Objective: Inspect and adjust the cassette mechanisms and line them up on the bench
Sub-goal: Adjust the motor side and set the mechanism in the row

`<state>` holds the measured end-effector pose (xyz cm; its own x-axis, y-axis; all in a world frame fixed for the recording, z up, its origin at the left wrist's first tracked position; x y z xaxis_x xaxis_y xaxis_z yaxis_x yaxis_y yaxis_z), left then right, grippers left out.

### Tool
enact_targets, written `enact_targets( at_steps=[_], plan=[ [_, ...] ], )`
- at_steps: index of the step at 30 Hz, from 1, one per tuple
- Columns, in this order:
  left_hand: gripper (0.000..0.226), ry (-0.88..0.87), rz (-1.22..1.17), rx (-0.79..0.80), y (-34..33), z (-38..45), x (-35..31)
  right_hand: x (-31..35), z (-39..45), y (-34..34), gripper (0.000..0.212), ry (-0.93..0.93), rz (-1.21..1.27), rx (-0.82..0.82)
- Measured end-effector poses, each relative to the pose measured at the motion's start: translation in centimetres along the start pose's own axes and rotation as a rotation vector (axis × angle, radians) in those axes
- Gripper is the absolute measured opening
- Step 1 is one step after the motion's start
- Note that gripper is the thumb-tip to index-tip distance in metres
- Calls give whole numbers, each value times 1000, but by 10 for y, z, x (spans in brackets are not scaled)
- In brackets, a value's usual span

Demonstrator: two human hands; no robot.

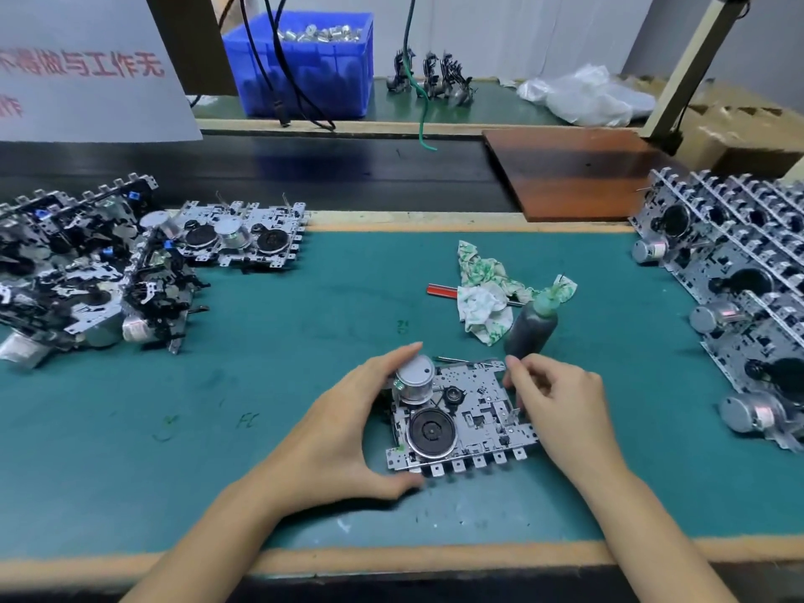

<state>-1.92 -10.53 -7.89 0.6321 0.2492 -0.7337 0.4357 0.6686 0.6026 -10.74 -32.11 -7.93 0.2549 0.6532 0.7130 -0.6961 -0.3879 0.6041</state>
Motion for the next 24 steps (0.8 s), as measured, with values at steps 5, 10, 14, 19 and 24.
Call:
enact_targets(
  at_steps=[5, 10, 14, 19, 24],
  plan=[
    [98, -14, -23, -3, -1, -1, -2, 1, -1, 0, 36, 15, -2, 7],
    [102, -5, -51, 26, -2, -1, -3, 1, -1, 0, 36, 41, -6, 21],
    [105, -11, 29, -6, -7, 1, -8, 2, -3, -1, 40, 44, 0, 20],
    [105, -30, 81, -31, -9, 2, -8, 3, -7, -2, 47, 62, -11, 9],
    [113, 18, 21, -14, -5, 2, -4, 3, -6, -1, 47, 66, -15, 8]
  ],
)
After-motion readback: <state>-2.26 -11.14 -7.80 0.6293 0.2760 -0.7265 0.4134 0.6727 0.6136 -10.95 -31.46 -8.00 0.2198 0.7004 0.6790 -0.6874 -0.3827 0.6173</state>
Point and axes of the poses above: each hand's wrist, its own z-axis towards the middle knuckle, its own y-axis out of the back of the hand, x = y × z, the point moved 2 cm from there along z, towards the middle knuckle, and after that the axes turned 12 degrees about -x, right-handed, at the moved point
